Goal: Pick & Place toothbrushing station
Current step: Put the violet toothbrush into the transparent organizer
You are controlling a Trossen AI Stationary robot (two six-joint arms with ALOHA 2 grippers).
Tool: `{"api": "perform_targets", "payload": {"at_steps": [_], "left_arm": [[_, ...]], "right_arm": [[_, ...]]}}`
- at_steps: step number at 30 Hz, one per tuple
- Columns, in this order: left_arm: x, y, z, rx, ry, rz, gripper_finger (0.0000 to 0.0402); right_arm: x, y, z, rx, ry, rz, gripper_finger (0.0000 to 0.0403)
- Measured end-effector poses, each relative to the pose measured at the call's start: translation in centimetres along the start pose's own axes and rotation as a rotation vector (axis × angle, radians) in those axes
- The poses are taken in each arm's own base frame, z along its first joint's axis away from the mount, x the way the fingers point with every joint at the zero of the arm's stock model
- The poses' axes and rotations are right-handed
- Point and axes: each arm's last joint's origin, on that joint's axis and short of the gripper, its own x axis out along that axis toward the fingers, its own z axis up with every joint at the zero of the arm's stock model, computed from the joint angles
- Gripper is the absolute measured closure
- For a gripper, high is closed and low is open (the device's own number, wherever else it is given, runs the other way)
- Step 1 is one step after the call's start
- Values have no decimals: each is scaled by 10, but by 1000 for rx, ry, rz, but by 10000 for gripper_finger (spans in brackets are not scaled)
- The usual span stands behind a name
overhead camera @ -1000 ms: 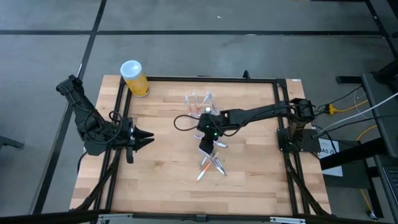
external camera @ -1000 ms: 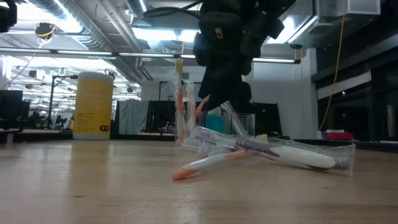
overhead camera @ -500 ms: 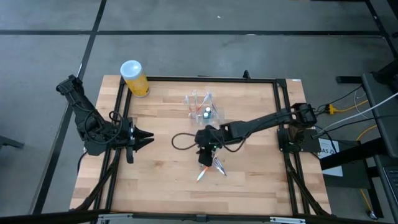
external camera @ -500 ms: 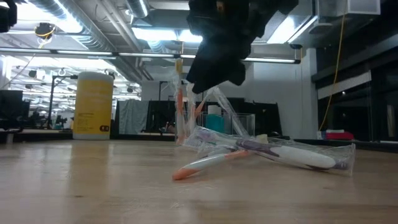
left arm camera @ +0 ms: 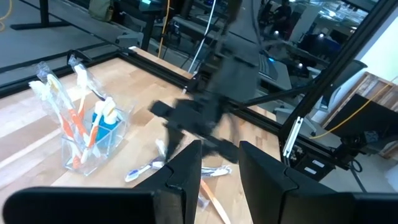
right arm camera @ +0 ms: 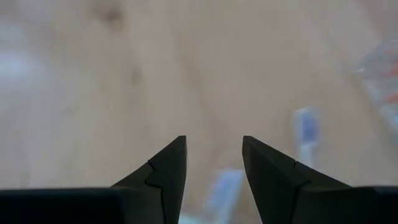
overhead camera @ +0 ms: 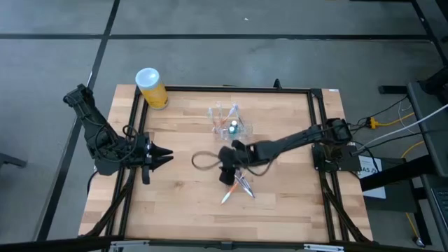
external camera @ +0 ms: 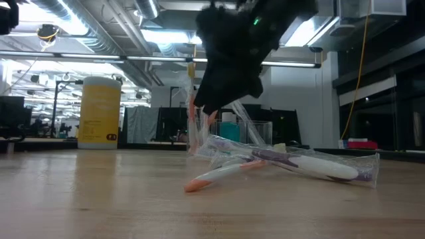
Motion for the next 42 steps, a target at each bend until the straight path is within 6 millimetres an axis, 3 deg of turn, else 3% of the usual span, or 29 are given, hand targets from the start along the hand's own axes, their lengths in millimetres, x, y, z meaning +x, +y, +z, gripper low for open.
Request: {"api": "perform_targets", "payload": {"at_steps": [5,12,31,35,40,42], "left_arm": [[-1,0,0,1,-3,0,300],[-1,0,-1,7,-1,5,300],[-1,0,-1,16,4,0,300],[-1,0,-1,20,7,-2,300],[-1,0,-1,28,10,-4,300],[-1,0,-1,36,10,-4,300]], "right_arm": [[-4,15,-9,0,-44,-55,243],[13,5,-10,88,-8,-70,243],[30,-8,-17,83,106,-62,245],[32,-10,-16,106,120,-39,276],[33,-8,-15,104,111,-19,374],[34,-7,-13,108,86,4,392]]}}
